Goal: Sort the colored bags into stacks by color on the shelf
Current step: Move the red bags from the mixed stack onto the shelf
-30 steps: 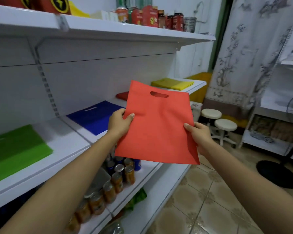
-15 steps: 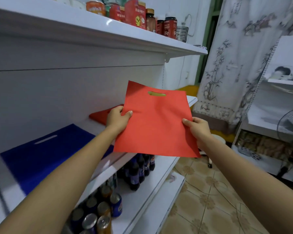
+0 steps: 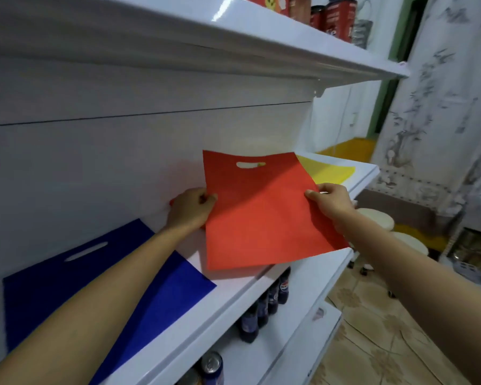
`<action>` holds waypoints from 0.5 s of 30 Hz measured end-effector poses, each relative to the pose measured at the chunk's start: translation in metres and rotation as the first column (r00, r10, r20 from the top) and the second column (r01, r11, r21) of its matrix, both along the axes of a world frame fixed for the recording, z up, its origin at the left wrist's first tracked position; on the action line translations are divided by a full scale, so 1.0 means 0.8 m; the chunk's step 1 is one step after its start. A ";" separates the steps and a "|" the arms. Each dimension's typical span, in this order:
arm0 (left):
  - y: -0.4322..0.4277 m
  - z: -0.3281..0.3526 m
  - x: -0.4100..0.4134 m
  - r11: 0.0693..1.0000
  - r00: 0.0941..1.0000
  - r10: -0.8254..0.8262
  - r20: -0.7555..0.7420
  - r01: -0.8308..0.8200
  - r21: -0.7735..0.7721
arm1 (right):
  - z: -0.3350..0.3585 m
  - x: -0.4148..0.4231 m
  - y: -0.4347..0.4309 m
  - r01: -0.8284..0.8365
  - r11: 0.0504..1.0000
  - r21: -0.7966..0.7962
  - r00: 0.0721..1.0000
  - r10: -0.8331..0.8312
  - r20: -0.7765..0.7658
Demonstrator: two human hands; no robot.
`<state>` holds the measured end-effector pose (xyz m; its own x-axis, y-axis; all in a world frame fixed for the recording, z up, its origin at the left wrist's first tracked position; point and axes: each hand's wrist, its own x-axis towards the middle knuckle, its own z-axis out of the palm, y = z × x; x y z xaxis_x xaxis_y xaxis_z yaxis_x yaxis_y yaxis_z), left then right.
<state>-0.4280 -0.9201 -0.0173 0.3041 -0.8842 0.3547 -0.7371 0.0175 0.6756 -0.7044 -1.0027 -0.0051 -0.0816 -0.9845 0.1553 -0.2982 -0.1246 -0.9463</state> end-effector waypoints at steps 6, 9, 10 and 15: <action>-0.009 -0.019 0.023 0.995 0.996 0.072 0.055 -0.075 0.062 | 0.001 0.029 -0.079 -0.154 0.988 -0.032 0.968 0.144 -0.203; -0.015 -0.020 0.025 0.985 0.990 0.127 0.057 -0.133 0.110 | 0.002 0.046 -0.120 -0.242 0.970 -0.023 0.925 0.224 -0.306; -0.019 -0.021 0.025 0.981 0.989 0.145 0.042 -0.149 0.122 | 0.005 0.052 -0.132 -0.277 0.961 -0.011 0.904 0.257 -0.341; -0.037 -0.031 0.013 0.942 0.961 0.277 0.012 -0.274 0.193 | 0.003 0.067 -0.187 -0.444 0.893 0.072 0.772 0.422 -0.476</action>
